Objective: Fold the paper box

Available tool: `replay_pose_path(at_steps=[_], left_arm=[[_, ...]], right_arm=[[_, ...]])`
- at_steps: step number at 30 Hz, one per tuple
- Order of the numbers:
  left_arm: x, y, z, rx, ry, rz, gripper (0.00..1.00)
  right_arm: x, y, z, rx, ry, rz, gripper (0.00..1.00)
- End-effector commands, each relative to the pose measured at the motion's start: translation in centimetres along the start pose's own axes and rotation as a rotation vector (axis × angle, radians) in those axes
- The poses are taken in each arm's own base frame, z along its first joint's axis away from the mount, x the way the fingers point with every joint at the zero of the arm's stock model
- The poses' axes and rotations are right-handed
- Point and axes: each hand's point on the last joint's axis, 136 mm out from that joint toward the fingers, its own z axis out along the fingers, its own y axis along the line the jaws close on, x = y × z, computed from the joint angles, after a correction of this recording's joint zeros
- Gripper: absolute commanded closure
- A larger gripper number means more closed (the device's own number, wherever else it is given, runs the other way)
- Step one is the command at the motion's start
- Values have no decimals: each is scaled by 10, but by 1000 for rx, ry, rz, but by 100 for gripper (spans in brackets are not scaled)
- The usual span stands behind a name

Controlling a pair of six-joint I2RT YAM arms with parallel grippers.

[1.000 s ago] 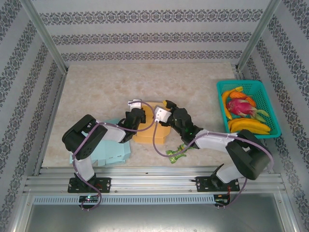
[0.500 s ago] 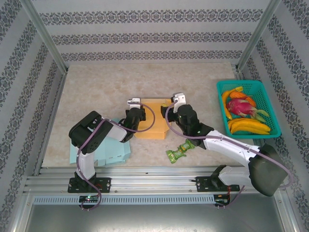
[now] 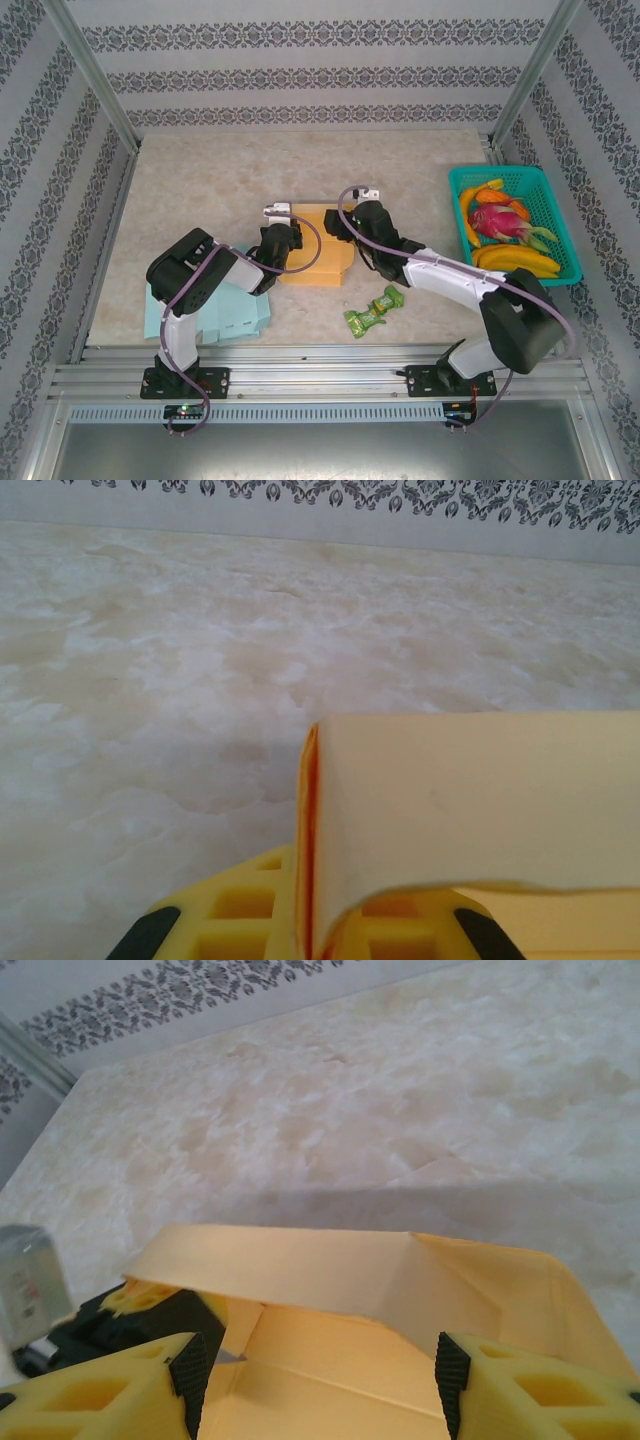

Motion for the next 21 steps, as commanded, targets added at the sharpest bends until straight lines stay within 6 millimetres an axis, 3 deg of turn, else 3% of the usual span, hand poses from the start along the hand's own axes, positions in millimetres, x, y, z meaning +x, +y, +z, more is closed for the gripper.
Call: replay_pose_path(at_steps=[1,8,13,21], left_arm=[[37,12,2,-21,104,49,100],[38,12,3,-18,109,52,100],[39,10,3,-11,112,58,100],[41,9,3,-6,120,64,100]], right_arm=[[-7,4,13,-46,10,91,37],[1,-4,34,-38,18,132,38],[2,20,43,-181,17,178,38],[-21,47,33,-403,-121,230,40]])
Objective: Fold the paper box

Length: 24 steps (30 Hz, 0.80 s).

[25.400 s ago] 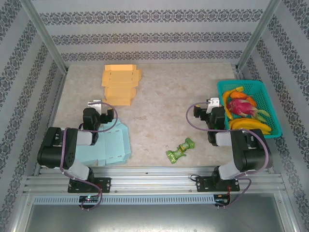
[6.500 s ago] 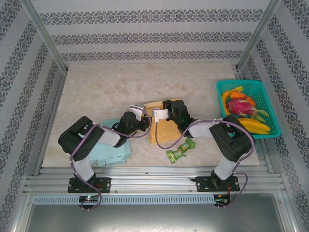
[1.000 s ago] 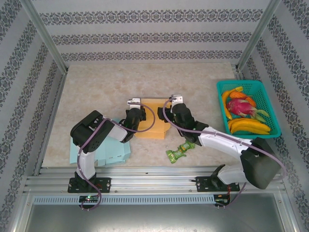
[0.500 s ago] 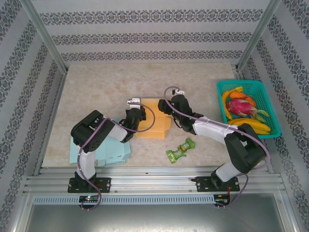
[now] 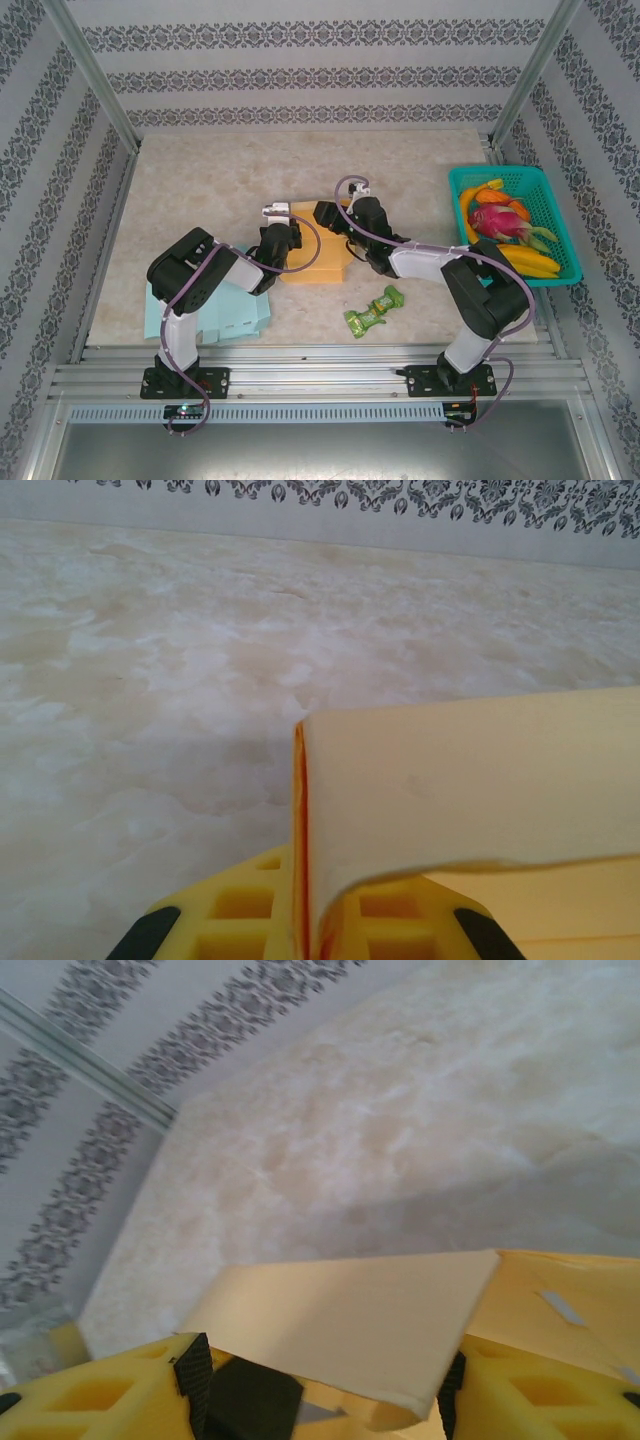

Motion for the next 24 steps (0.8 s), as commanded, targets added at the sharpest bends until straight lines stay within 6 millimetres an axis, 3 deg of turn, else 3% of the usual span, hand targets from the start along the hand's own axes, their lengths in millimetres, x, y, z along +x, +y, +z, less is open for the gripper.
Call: replay_pose_path(at_steps=[1,4,13,24], left_arm=[[40,8,2,-7,126,71,100],[40,8,2,-14,126,69,100],[40,8,4,-20,134,73,100],[41,7,5,-14,144,81,100]], right_arm=[[-21,34,-6,-200,-103,22,40],[-12,25,-7,-187,-85,12,40],[23,-34,-24,1,-2,-103,39],[28,-97,-31,193,8,-117,38]])
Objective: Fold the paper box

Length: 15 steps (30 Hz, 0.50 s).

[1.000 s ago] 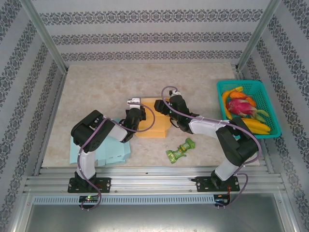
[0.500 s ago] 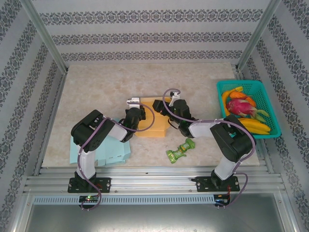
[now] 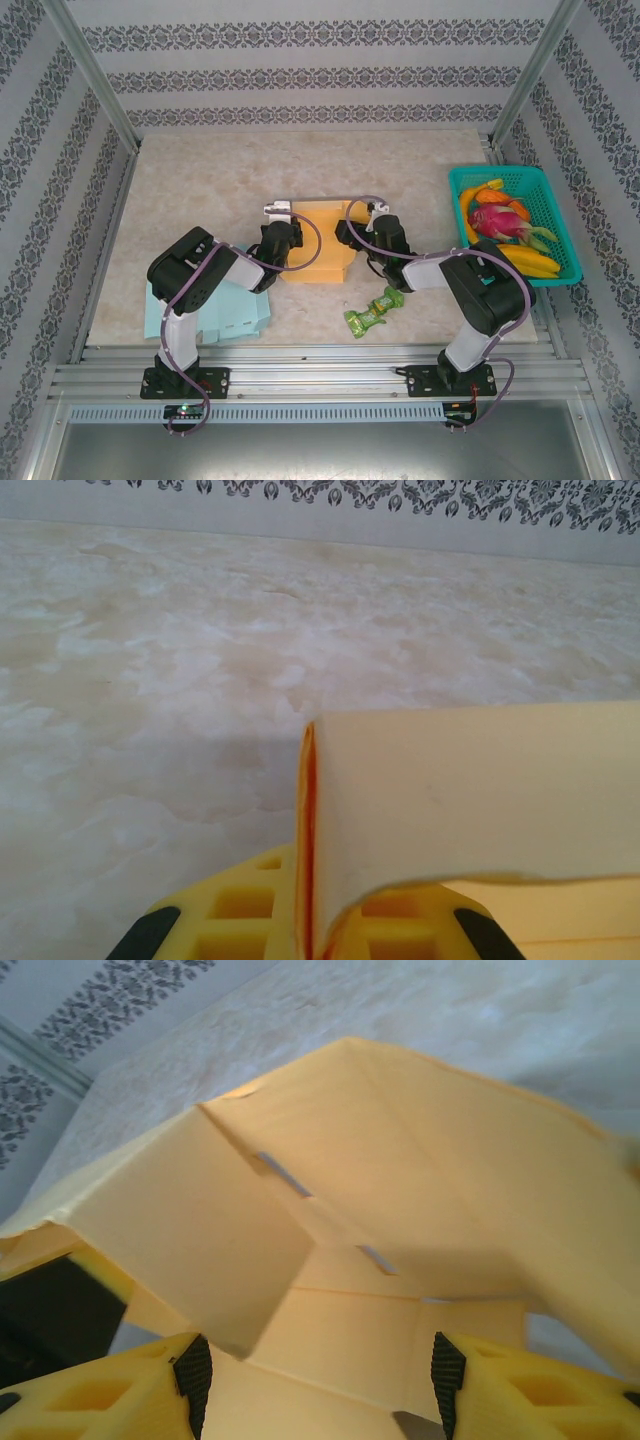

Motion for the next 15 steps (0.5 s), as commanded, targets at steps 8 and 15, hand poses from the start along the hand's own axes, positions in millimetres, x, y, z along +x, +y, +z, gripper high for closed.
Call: replay_pose_path(at_steps=[8,15], left_arm=[[43,9,2,-20,135,80,100],[43,8,1,-27,134,94,100]], right_arm=[[7,-36,2,166,8,-42,38],[9,-37,7,173,14,-31,37]])
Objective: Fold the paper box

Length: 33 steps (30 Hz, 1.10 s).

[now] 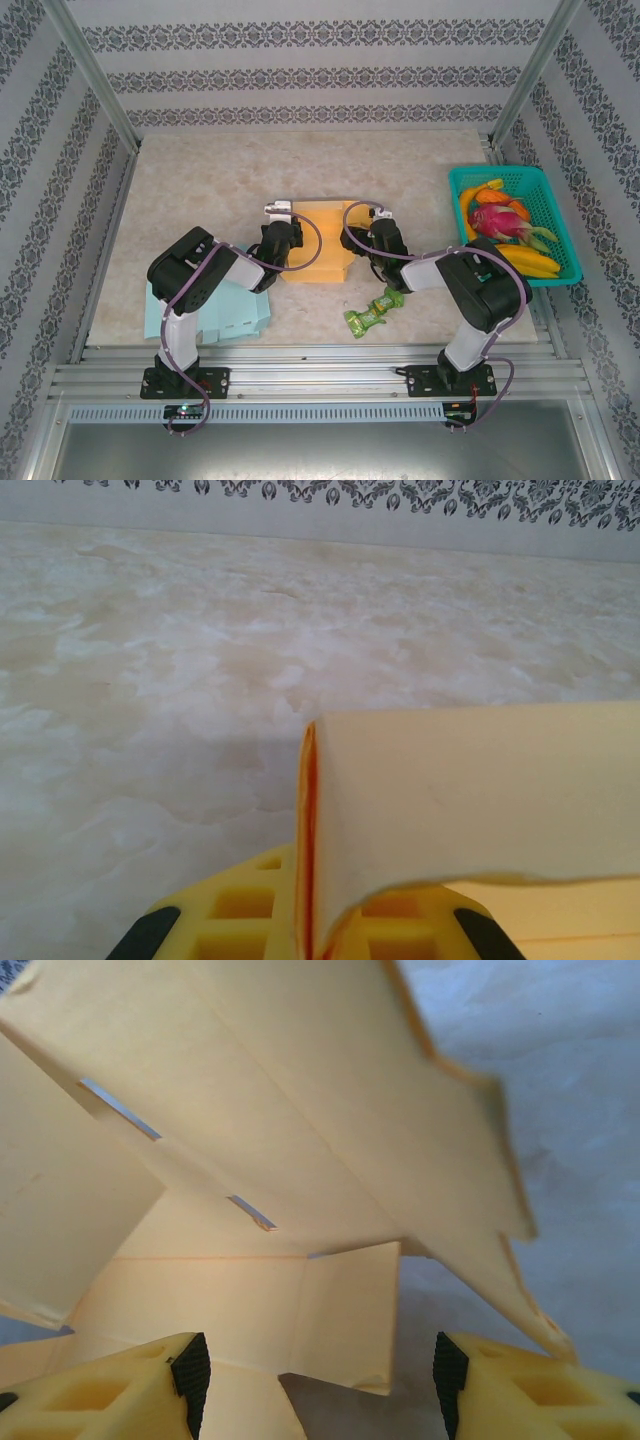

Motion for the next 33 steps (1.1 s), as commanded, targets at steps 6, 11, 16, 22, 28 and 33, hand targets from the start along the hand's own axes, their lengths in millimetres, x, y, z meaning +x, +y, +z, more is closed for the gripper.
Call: replay_pose_path(at_steps=[6,11,16,22,28,33], left_arm=[[43,6,2,-29,130,98,100],[44,5,1,-29,133,103,100],[44,5,2,-31,134,106,100],[44,6,2,-37,137,111,100],[44,5,3,-39,144,113,100],[44,5,3,-39,145,113,100]], right_arm=[[-14,28,6,-104,-38,-49,38],[-11,73,5,-221,-32,-160,39],[-2,92,8,-250,-13,-191,39],[0,91,13,-248,-5,-184,39],[3,97,8,-258,-2,-226,39],[7,95,-7,-251,-12,-252,39]])
